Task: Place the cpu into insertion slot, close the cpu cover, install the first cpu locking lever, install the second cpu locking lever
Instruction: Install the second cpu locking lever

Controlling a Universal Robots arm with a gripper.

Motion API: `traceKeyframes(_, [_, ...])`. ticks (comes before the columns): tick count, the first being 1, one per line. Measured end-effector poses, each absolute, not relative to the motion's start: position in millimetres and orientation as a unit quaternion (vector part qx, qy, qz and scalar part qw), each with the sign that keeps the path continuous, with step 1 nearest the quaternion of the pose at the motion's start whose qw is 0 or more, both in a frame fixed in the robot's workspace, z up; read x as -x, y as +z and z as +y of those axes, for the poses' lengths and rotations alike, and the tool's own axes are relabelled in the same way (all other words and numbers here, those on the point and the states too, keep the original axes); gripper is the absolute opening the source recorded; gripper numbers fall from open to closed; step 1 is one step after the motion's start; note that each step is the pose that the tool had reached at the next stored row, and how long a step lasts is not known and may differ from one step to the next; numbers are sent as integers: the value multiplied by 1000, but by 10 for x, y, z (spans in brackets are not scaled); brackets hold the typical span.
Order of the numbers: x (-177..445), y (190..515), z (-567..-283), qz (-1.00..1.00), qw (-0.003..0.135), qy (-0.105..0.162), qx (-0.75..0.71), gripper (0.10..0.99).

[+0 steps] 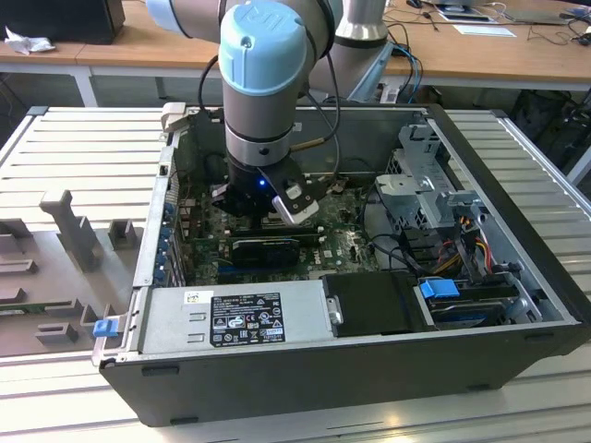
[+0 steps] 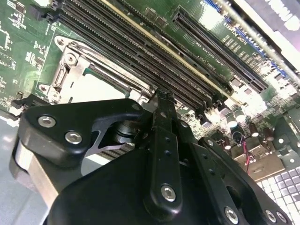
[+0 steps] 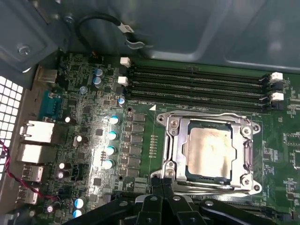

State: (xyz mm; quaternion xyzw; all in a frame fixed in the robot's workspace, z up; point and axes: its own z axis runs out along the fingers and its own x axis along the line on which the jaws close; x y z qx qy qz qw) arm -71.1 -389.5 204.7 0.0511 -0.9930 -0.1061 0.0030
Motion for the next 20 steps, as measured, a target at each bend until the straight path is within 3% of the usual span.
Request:
traceKeyframes(11, [716,1968,-3896,-991,3,-121,-58,106])
traceKeyframes(20, [716,2232,-3895,-990,3,-126,-58,106])
